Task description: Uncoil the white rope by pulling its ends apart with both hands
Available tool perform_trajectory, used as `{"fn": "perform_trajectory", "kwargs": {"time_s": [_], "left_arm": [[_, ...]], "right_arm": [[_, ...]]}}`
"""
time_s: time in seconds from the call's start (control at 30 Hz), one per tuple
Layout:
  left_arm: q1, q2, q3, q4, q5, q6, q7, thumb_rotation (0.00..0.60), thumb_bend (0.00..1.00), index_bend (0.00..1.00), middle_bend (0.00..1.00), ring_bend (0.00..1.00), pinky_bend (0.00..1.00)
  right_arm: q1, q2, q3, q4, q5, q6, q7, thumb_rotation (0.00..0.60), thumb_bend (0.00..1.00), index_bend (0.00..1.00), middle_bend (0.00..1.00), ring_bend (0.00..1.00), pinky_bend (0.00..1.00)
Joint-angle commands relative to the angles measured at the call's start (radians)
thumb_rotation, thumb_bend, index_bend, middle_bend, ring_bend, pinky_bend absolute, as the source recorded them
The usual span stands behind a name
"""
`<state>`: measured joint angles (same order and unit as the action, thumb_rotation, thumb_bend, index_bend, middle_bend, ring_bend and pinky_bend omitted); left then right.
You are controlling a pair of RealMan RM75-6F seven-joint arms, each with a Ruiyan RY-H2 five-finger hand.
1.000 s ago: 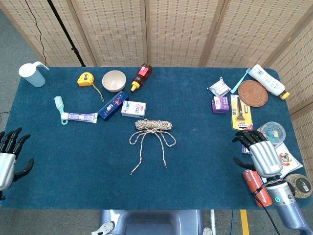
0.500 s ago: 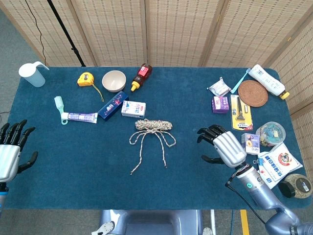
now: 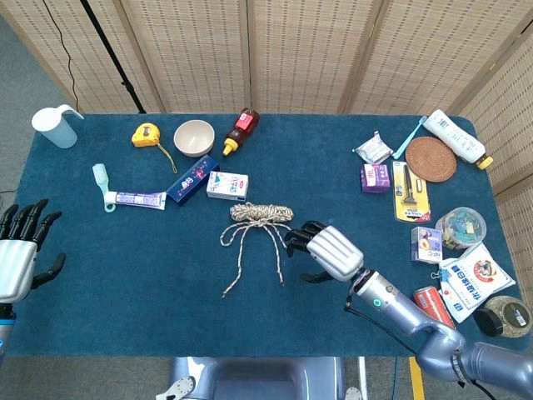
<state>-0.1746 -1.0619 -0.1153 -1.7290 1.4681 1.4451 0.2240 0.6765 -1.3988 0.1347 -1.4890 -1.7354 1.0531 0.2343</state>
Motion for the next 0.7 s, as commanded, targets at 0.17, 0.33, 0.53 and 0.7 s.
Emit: {"fn": "perform_trajectory", "kwargs": {"time_s": [0.17, 0.33, 0.53, 0.7], "left_arm": [[-0.005, 0.002, 0.001, 0.0, -0.005, -0.004, 0.003, 0.524, 0.34, 0.18, 0.06, 0.09, 0.01], [-0.006, 0.001, 0.003, -0.001, -0.008, -0.004, 0.004, 0.527, 0.34, 0.18, 0.06, 0.09, 0.01], [-0.003, 0.003, 0.011, 0.002, -0.012, -0.004, -0.001, 0.527, 0.34, 0.18, 0.06, 0.1, 0.01], [0.001, 0.005, 0.015, 0.009, -0.014, 0.0, -0.011, 0.526, 0.34, 0.18, 0.06, 0.1, 0.01]], "right_arm": [[0.06, -0.064, -0.028, 0.098, -0.02, -0.023, 0.023, 0.6, 0.2, 0.45, 0.29, 0.38, 0.25], [0.076, -0.102, -0.037, 0.128, -0.01, -0.023, 0.017, 0.6, 0.2, 0.45, 0.29, 0.38, 0.25], [0.109, -0.153, -0.055, 0.179, -0.019, -0.034, -0.017, 0.6, 0.2, 0.46, 0.29, 0.38, 0.25], [0.127, -0.169, -0.068, 0.196, -0.012, -0.052, -0.024, 0.6, 0.2, 0.43, 0.28, 0.37, 0.25]]}}
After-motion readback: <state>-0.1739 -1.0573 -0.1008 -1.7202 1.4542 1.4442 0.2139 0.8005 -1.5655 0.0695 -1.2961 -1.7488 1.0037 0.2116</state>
